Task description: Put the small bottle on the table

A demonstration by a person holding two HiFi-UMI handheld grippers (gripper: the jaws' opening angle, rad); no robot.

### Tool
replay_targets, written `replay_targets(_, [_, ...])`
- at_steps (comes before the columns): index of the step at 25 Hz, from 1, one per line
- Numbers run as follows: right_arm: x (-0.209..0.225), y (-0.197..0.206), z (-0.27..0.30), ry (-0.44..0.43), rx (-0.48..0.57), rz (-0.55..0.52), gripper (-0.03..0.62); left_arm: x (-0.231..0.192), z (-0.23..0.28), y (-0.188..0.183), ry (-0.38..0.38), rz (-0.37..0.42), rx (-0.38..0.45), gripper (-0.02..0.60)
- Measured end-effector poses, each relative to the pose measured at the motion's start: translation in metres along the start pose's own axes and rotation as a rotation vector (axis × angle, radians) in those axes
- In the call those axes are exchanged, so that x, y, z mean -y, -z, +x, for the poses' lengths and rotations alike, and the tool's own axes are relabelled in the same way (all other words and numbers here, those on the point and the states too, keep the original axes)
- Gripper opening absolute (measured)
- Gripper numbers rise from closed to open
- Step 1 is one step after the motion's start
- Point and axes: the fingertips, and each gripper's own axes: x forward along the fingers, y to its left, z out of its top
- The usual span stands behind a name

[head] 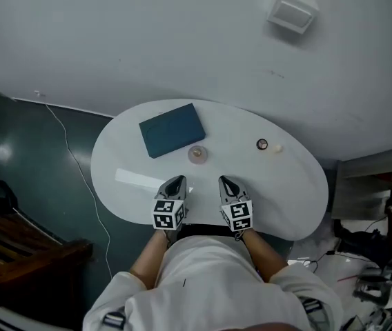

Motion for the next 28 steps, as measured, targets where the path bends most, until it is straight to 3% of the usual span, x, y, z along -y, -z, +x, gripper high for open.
replay_targets(5, [0.012, -0.001, -0.025, 0.073, 0.035, 0.088, -0.002, 0.029, 0.002, -0.006, 0.072, 0.056, 0.002, 0.018])
replay_targets(10, [0.025, -0.024, -0.051, 0.135, 0.101, 0.143, -0.002, 0.058, -0.002, -0.027, 0.136, 0.081, 0.057, 0.018])
replay_targets(21, [0.045, -0.117, -0.098, 0.195, 0.288, 0.038, -0.002, 0.112, -0.024, -0.120, 0.208, 0.226, 0.278, 0.018])
replay_targets(28, [0.052, -0.163, -0.125, 0.229, 0.382, -0.032, -0.002, 0.124, -0.046, -0.167, 0.194, 0.278, 0.398, 0.018])
